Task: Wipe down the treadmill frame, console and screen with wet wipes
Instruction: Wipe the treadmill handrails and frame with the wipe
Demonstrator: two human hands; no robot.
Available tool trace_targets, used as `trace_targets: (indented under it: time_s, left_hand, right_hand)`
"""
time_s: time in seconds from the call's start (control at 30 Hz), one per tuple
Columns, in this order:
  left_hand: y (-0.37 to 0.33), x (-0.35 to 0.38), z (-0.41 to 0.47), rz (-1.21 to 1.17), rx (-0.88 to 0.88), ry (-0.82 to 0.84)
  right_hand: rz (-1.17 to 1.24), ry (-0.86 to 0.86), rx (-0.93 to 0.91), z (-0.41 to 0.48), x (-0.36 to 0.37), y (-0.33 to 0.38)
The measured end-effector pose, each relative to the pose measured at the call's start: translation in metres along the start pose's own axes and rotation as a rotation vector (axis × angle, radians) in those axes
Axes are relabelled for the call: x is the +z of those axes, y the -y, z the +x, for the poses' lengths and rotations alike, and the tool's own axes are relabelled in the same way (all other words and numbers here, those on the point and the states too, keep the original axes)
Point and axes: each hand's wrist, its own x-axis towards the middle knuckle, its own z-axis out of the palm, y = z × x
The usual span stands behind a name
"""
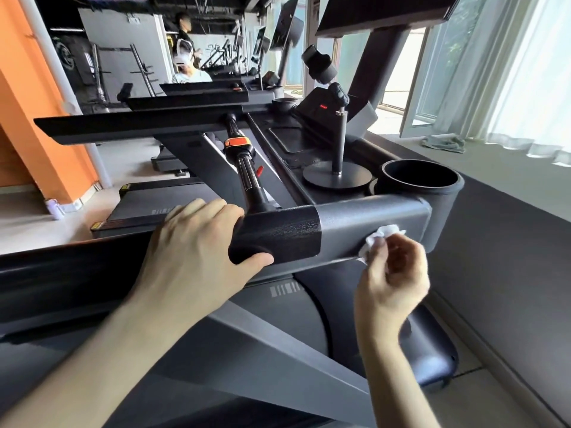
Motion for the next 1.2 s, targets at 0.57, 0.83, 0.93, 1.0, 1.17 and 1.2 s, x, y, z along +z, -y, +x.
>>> trace_targets:
  time_s: [0.57,0.83,0.93,1.0,1.17,1.2]
  left_hand:
    - [0.0,0.0,0.0,0.007,-0.003,-0.001]
    - [-0.003,-0.002,0.0,0.003,-0.016,0.004]
    - [-0.002,-0.004,0.0,-0.003,-0.013,0.002]
    - [-0.002,-0.005,-0.001,0.002,-0.008,0.003]
    - [-0.001,-0.003,0.0,0.0,-0.009,-0.007]
    - [-0.001,-0.003,-0.001,-0.004,-0.007,-0.014]
  right_hand:
    - [-0.019,0.32,-0.292,-0.028,0.016,0.047]
    - [-0.118,0.29,-0.276,-0.009,0.024,0.06]
    - [-0.179,0.391,-0.302,-0.007,0.027,0.064]
    - [-0.234,0.308,-0.233,0.01,0.026,0.062]
    - [-0.358,0.485,-0.404,-0.012,0.034,0.087]
    - [-0.366,0.524,-0.454,-0.014,0.034,0.088]
